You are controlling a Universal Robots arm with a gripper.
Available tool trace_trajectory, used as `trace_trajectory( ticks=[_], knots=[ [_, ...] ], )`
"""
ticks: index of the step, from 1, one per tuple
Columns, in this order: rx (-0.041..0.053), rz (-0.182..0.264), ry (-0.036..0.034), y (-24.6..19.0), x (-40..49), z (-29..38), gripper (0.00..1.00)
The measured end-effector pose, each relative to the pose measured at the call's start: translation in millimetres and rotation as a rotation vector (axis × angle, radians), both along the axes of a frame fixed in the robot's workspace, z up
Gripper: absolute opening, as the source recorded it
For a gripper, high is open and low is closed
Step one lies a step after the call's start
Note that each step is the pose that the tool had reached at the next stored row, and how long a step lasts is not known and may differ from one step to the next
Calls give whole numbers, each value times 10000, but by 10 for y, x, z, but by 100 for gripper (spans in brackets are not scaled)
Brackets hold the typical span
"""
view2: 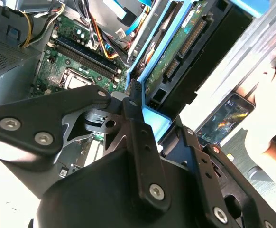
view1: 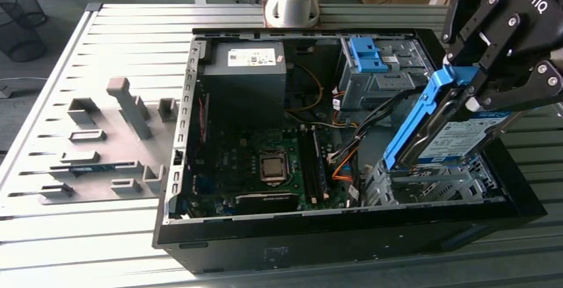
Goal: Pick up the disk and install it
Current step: 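Insert the disk into the insertion slot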
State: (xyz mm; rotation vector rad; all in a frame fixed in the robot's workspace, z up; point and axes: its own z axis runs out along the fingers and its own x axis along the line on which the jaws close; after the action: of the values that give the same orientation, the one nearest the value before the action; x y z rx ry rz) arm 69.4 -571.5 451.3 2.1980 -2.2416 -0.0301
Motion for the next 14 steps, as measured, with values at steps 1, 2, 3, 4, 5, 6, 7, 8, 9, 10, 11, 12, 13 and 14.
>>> trace_trajectory(
  ticks=[1, 2, 3, 4, 5, 6, 7, 8, 9, 10, 11, 12, 13, 14],
  knots=[
    [0, 0, 0, 0, 0, 0, 36],
    [1, 0, 0, 0, 0, -1, 36],
    [0, 0, 0, 0, 0, -1, 36],
    [0, 0, 0, 0, 0, 0, 36],
    [0, 0, 0, 0, 0, -1, 36],
    [0, 0, 0, 0, 0, -1, 36],
    [0, 0, 0, 0, 0, -1, 36],
    [0, 0, 0, 0, 0, -1, 36],
    [2, 0, 0, 0, 0, -3, 36],
    [4, 1, 0, 0, 5, -7, 36],
    [3, 2, 0, 0, 17, -13, 36],
    [2, 2, 0, 0, 30, -19, 36],
    [1, 3, -1, 0, 40, -27, 36],
    [0, 3, 0, 0, 46, -35, 36]
  ],
)
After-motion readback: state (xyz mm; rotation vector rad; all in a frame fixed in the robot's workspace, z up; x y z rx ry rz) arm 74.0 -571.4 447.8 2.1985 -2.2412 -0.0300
